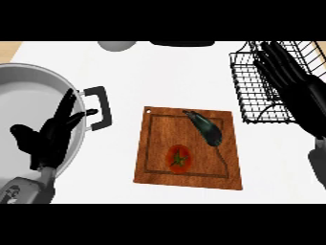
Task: Pick the tomato from the cutting board and place it in the tiered basket
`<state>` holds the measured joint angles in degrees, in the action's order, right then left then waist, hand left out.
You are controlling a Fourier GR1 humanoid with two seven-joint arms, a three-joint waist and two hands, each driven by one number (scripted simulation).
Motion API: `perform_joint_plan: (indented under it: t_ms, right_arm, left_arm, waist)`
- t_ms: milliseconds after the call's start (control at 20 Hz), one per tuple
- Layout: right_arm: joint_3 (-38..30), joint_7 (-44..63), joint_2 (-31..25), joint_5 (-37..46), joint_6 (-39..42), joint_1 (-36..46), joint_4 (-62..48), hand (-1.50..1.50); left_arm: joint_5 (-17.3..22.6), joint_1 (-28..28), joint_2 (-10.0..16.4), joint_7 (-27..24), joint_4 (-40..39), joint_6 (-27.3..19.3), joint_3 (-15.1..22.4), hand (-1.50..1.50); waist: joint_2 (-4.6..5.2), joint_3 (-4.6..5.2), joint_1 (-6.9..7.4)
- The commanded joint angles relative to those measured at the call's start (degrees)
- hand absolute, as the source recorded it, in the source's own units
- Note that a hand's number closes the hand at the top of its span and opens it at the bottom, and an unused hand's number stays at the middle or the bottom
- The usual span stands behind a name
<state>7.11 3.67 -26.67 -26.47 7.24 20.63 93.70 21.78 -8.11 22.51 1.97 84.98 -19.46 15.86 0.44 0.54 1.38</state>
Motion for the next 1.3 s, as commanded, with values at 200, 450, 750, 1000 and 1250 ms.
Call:
perform_joint_plan:
  t_ms: [200,450,750,1000,1250]
  right_arm:
    - [-2.6,-19.5,21.9,-5.8,-9.0,-16.8,-5.1,1.50]
    - [-4.7,-38.9,26.4,-4.2,-16.9,-22.4,-3.3,-1.50]
    - [-0.2,-35.7,23.9,17.7,-37.5,-34.3,-14.3,-1.50]
    - [8.9,-28.3,24.8,30.5,-49.7,-38.5,-14.9,-1.50]
    - [19.7,-12.5,23.3,39.4,-48.7,-35.7,-13.0,-1.50]
  left_arm:
    - [-1.7,7.3,6.9,1.6,-5.4,2.0,-2.4,0.00]
    - [-0.1,9.5,8.2,2.3,-5.9,4.1,-3.7,0.00]
    - [0.2,8.4,10.4,2.9,-4.6,5.4,-4.9,0.00]
    - [-0.1,8.6,10.4,3.1,-5.4,7.2,-3.7,0.00]
    - [-0.2,7.0,10.9,4.2,-6.8,8.3,-3.7,0.00]
  waist:
    - [0.57,-1.43,-1.46]
    - [0.01,-1.04,-2.77]
    - [0.81,0.06,-1.08]
    - [0.18,-0.03,-0.19]
    - [0.26,-0.06,0.71]
